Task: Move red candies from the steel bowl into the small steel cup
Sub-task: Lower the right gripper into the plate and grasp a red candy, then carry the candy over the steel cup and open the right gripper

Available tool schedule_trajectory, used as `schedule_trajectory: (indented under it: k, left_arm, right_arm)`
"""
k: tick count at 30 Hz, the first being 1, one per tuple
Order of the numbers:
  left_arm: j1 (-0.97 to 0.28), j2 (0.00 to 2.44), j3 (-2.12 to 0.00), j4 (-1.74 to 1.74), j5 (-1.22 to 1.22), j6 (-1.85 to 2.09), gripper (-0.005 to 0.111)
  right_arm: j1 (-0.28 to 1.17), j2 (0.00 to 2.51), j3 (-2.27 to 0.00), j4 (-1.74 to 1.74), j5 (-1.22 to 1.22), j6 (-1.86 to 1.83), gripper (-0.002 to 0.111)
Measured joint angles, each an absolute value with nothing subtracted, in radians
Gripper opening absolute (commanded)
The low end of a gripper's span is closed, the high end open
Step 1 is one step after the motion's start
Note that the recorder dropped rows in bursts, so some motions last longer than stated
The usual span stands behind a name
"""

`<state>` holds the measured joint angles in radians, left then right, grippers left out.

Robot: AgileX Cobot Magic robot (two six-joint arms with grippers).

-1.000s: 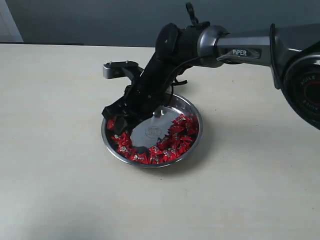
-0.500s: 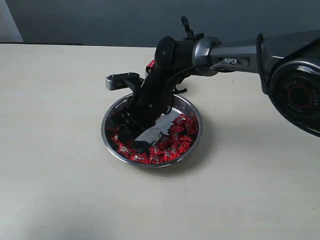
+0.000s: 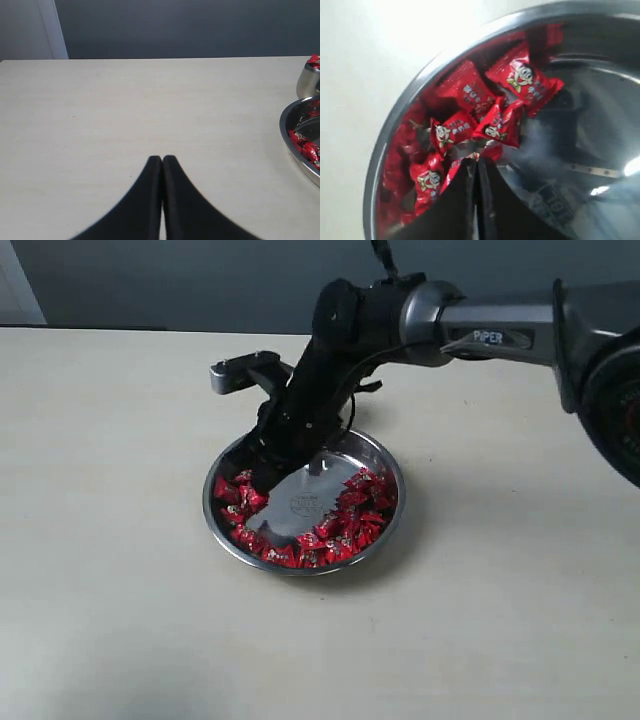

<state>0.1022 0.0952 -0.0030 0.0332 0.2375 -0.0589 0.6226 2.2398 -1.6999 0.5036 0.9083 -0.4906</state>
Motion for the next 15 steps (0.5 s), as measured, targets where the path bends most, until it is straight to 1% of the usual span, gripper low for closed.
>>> schedule_trajectory:
  k: [5,9,15]
  left_arm:
    - [0.102,0.095,-0.003,0.033,0.237,-0.059,0.000]
    - [0.102,0.095,-0.003,0.033,0.237,-0.059,0.000]
    - [0.102,0.095,-0.003,0.033,0.237,-0.059,0.000]
  right_arm:
    - [0.623,2.167,-1.700,0.312,0.878,-0.418,-0.001]
    - [0.619,2.139,-1.700,0.152,0.793,-0.299,-0.001]
    - [0.564,2.130,-1.700,0.091,0.638,-0.188,-0.001]
